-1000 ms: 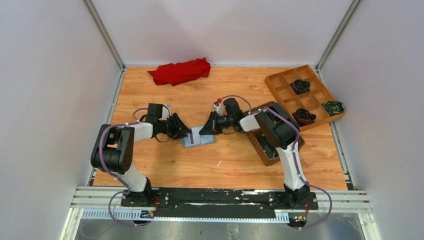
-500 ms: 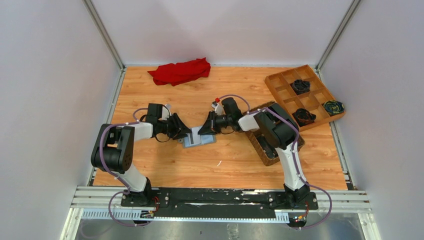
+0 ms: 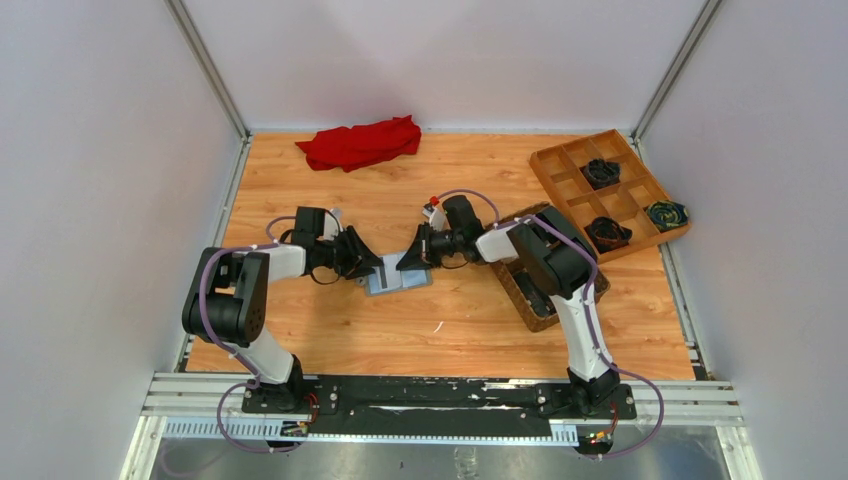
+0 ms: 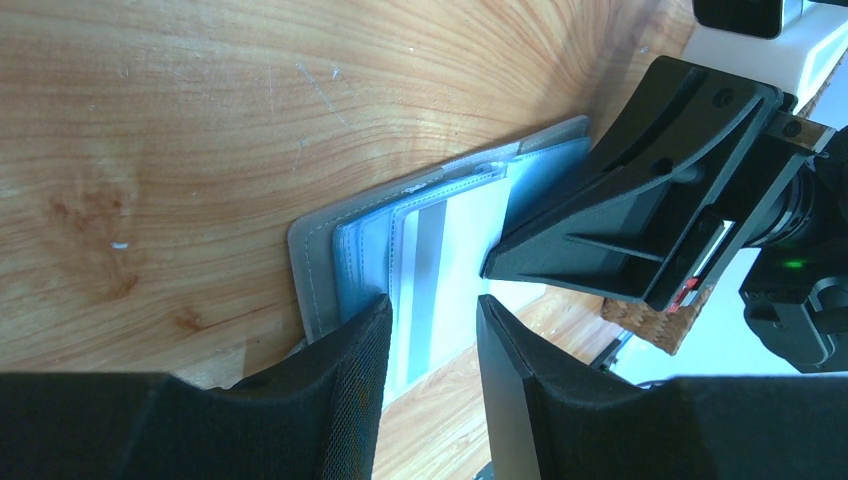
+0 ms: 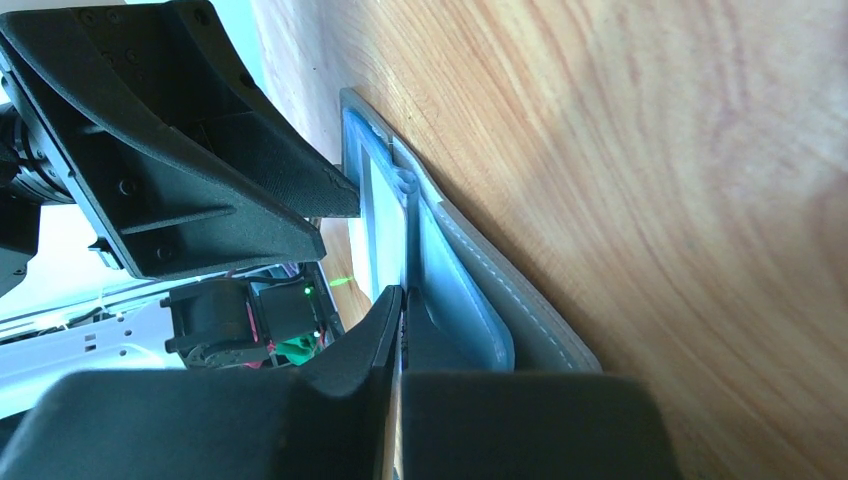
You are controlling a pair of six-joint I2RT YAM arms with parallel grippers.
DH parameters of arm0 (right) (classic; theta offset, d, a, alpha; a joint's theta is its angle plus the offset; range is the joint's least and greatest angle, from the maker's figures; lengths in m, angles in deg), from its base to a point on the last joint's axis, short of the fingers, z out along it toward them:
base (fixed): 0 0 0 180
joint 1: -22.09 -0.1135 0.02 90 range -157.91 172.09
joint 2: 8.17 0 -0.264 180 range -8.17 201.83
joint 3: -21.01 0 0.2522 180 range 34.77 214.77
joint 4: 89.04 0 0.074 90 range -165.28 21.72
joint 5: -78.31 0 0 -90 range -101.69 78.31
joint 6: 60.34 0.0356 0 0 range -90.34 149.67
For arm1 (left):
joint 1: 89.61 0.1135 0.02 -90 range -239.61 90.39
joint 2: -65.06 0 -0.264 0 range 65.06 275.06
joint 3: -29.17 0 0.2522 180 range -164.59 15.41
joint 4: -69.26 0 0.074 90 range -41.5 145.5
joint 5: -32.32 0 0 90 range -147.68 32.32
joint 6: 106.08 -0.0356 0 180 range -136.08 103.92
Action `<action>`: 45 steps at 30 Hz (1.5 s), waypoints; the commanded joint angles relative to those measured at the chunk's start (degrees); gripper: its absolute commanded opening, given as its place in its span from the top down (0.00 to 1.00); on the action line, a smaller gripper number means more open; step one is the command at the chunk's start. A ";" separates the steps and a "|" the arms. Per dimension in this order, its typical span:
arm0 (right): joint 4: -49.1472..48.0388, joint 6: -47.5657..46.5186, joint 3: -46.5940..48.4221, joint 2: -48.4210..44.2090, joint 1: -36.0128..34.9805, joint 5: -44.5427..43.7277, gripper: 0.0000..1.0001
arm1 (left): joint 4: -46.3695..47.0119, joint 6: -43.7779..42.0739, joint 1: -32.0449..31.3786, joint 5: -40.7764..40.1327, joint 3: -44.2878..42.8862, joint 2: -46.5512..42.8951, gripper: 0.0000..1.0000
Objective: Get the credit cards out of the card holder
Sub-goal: Remove the credit card from the card holder.
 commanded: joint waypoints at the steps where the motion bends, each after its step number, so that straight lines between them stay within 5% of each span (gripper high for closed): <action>1: 0.53 -0.57 -0.18 0.92 -0.79 -0.16 1.00 | -3.54 -1.83 -0.07 -4.20 1.16 1.89 0.56; 29: -1.53 -2.54 -0.85 1.99 5.26 10.12 1.00 | -5.53 -3.63 1.25 -4.25 0.52 1.43 0.57; 38: 15.09 -12.99 4.28 0.99 5.45 8.10 1.00 | -6.70 -4.40 1.25 -3.58 -0.36 1.33 0.56; 45: 16.45 -13.91 4.46 0.27 5.06 6.16 1.00 | -3.69 -1.03 -1.31 2.48 -1.24 -2.59 0.55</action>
